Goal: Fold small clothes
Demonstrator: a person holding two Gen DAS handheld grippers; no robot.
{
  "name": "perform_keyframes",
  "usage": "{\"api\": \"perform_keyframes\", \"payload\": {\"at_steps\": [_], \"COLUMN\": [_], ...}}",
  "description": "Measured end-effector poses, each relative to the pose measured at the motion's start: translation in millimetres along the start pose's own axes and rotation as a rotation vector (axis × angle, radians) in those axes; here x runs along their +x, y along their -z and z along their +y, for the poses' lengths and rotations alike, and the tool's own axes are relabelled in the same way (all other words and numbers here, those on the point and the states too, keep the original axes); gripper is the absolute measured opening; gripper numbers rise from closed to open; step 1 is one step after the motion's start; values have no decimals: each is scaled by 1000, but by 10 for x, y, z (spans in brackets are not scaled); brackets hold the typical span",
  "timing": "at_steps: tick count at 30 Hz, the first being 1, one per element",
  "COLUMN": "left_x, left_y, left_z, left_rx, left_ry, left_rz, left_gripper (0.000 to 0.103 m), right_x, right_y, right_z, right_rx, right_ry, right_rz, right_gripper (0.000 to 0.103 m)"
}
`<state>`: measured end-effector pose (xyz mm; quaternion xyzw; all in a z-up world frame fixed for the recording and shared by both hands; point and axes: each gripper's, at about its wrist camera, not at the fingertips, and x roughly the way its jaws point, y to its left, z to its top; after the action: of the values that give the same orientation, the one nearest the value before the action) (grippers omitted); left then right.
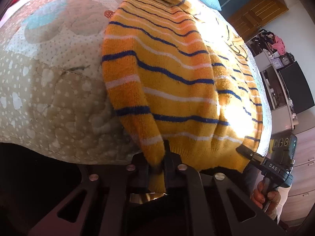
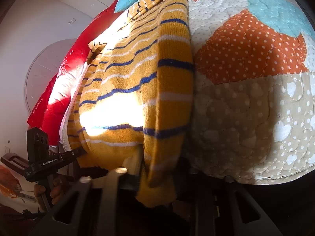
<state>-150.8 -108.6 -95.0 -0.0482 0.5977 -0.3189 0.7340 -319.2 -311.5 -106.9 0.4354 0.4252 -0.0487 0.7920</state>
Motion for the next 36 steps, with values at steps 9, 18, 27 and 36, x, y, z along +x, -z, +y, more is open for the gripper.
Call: {"api": "perform_keyframes", "payload": {"at_steps": [9,18,27,36], "left_x": [-501,-306,-150,-530], "left_y": [-140,-1150,-1747,-1810], "left_z": [-147,-285,-229,-64], "left_rx": [20,32,-45,-28], "left_ry": [74,50,61,62], "left_rz": [-103,-183,-183,-302], "left_gripper": [9,9,28,77], "right_x": [-303,-190,243,-75], "right_y": [-153,-1030,-1742,-1902], "right_z": [345,597,333,285], "right_rx": [-98,-142,26,81], "right_ry": [-86,-104,-92,-144], "right_rz": [-46,-139,-150,-243], "right_gripper": [12,12,13,55]}}
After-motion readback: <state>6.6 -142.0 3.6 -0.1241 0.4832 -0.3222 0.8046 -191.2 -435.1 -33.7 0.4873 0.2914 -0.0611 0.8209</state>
